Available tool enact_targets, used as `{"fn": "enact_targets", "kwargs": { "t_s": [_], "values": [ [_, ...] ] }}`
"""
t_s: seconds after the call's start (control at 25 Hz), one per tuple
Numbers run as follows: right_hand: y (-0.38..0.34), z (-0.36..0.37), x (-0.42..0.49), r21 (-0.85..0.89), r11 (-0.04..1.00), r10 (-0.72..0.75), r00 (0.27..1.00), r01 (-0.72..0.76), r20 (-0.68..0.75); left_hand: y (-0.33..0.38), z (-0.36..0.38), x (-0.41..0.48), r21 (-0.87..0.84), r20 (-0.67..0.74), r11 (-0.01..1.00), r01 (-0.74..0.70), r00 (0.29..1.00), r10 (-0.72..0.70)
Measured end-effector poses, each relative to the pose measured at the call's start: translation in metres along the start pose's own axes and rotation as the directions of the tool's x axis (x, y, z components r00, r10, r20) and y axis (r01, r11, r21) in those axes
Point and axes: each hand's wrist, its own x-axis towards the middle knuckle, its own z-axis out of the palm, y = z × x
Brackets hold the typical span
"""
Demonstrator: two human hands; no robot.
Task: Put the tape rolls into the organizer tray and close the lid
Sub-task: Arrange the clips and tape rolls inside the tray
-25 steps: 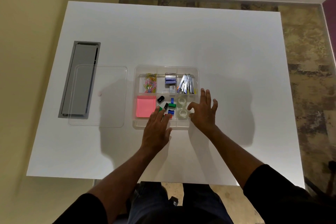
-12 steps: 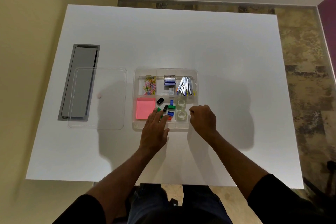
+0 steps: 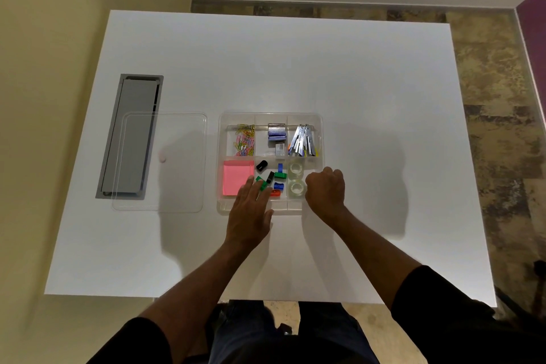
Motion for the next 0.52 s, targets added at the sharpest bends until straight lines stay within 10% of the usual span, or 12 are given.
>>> {"fn": "enact_targets", "kwargs": {
  "t_s": [0.32,0.52],
  "values": [
    [-0.001,0.000,-0.002,-0.030,0.999,0.014,1.000,-0.014,-0.010,-0.004,-0.007,-0.002,-0.037,-0.042,0.999,-0.015,0.999,0.014],
    [-0.006,-0.010,-0.005,0.288,0.957,0.104,0.972,-0.041,-0.208,-0.024,-0.024,-0.008,-0.141,-0.321,0.989,-0.054,0.947,0.006]
  ]
}}
